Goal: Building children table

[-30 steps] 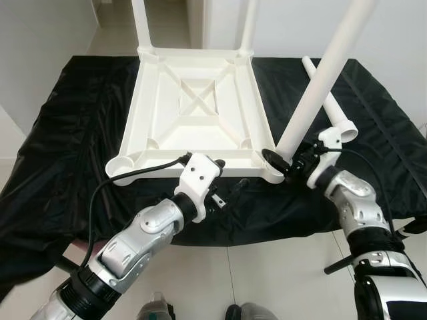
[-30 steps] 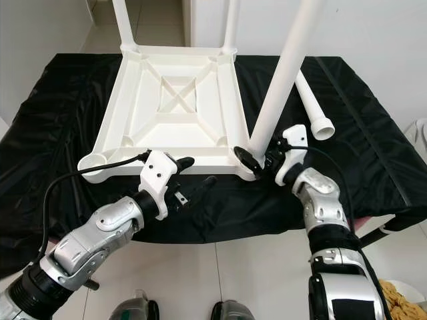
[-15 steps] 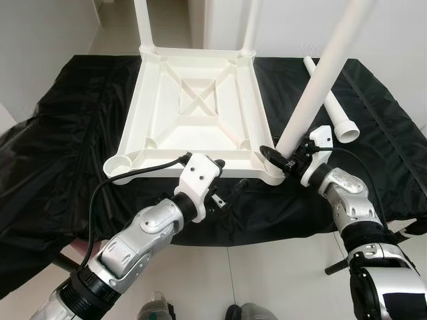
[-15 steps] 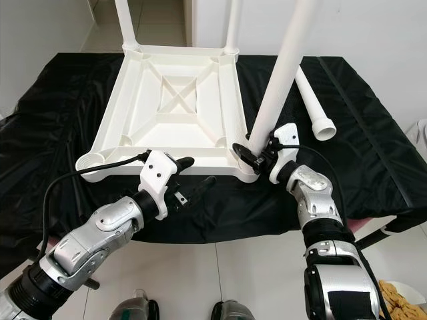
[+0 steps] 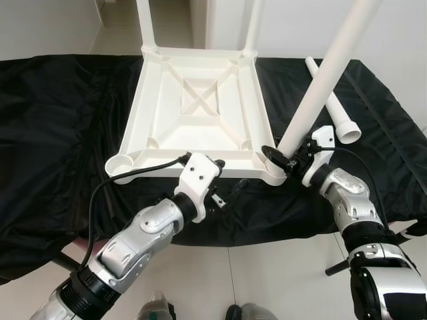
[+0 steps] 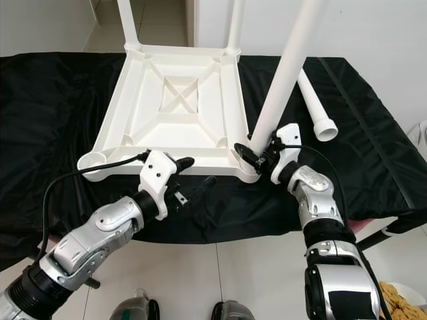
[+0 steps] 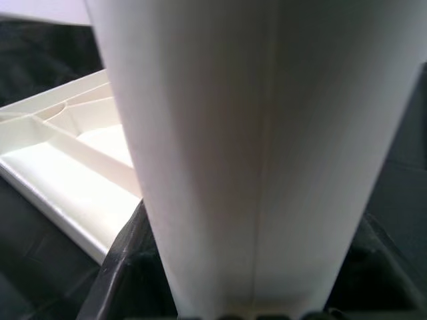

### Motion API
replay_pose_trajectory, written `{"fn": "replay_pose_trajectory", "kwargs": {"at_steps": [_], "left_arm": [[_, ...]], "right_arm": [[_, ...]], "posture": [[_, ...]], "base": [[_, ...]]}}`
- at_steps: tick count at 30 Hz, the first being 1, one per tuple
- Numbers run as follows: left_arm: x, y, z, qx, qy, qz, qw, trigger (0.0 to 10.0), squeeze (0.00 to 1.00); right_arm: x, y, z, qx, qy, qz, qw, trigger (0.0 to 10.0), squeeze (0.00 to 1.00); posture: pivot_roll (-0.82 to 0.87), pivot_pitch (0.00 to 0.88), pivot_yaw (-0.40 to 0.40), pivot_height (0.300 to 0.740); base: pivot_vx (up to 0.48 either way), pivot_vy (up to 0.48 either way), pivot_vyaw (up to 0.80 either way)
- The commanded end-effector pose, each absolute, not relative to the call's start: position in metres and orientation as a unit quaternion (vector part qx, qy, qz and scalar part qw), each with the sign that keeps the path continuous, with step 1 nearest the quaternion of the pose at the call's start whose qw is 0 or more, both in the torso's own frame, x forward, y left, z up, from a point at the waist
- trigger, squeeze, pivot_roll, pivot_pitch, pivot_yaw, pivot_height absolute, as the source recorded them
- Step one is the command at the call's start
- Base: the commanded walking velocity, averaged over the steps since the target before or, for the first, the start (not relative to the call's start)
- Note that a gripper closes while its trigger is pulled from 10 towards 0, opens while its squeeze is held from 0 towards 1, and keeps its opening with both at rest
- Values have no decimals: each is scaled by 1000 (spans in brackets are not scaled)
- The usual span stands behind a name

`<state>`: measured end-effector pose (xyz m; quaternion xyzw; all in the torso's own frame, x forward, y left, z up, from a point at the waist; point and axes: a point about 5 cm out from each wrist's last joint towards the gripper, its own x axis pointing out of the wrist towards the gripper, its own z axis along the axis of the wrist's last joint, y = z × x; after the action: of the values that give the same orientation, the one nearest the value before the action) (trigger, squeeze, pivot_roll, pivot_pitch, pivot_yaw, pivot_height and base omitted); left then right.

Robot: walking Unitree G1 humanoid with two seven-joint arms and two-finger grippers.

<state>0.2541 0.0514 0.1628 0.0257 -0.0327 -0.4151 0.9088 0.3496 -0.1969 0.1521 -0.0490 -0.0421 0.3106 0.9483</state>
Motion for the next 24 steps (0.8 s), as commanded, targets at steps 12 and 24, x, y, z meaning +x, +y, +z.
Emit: {"fn": "replay_pose_trajectory", "kwargs": {"at_steps": [12,24], "left_arm": [[241,43,161,28,-27,-525,850,10000,0],[241,42,161,26,-26,-527,849,10000,0]], "right_arm": [[343,-185,154,12,-77,148,986,10000,0],[330,-180,160,86,-93,-11,992,10000,0]], "posture": [[28,71,-20,740],[19,71,-16,740]], "base": [[0,0,0],[0,0,0]]}}
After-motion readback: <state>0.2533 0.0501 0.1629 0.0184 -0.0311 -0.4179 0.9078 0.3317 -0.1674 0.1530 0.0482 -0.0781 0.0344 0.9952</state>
